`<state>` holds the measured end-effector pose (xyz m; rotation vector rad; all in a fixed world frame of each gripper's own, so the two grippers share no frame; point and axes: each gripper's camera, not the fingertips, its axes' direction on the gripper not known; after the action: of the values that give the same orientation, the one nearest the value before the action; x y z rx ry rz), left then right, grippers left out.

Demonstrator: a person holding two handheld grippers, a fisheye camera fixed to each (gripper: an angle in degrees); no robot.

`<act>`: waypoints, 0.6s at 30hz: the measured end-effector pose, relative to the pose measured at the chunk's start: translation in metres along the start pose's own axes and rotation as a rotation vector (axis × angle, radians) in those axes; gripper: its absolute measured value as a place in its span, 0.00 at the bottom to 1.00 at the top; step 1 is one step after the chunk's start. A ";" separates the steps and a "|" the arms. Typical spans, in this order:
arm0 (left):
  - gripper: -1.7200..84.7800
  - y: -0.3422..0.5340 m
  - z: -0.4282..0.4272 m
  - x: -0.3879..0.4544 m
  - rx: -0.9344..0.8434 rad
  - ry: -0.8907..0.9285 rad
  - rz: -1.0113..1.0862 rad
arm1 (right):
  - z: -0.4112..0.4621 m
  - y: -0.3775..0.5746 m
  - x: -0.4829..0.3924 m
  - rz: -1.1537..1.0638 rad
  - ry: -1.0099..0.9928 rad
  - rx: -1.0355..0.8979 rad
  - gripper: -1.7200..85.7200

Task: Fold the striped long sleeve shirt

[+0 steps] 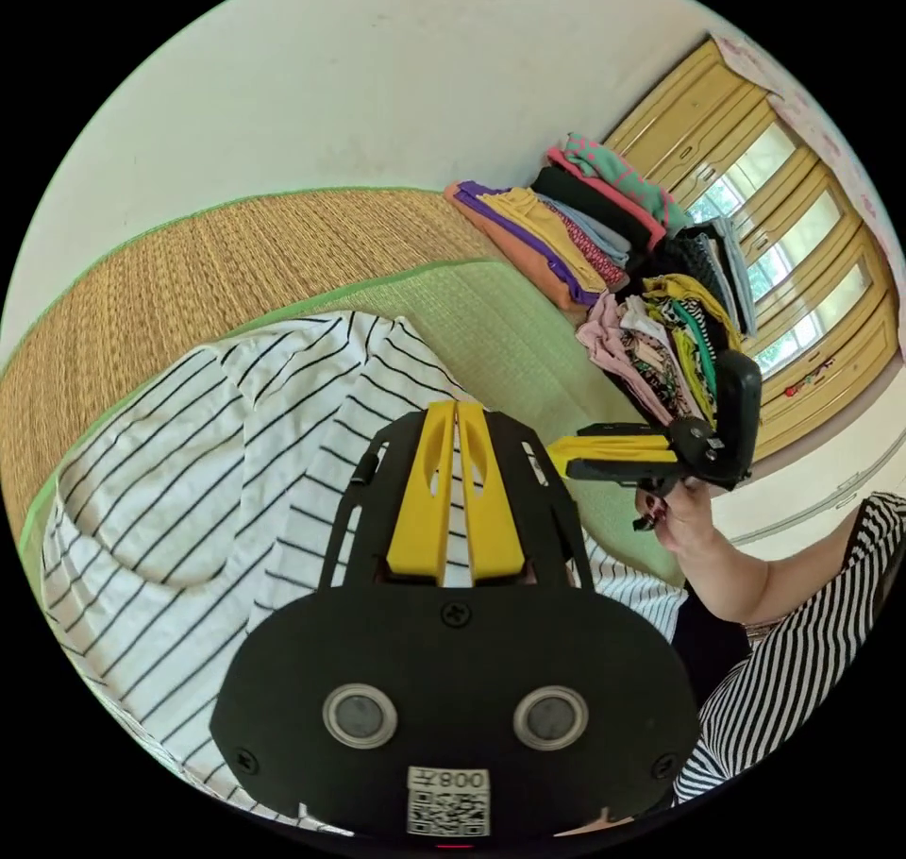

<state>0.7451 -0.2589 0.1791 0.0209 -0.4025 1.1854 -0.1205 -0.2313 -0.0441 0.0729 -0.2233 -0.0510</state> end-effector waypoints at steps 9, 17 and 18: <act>0.02 0.229 -0.016 -0.038 -0.049 -0.049 -0.220 | -0.022 -0.075 -0.032 -0.012 0.042 -0.125 0.02; 0.03 0.462 -0.102 -0.048 0.172 -0.109 -0.417 | -0.106 -0.114 -0.085 -0.004 0.029 -0.086 0.02; 0.03 0.484 -0.110 -0.050 0.189 -0.127 -0.450 | -0.118 -0.119 -0.098 -0.002 0.006 -0.078 0.02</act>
<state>0.3247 -0.0932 -0.0327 0.3364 -0.3716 0.7750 -0.1945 -0.3366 -0.1898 -0.0042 -0.2152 -0.0611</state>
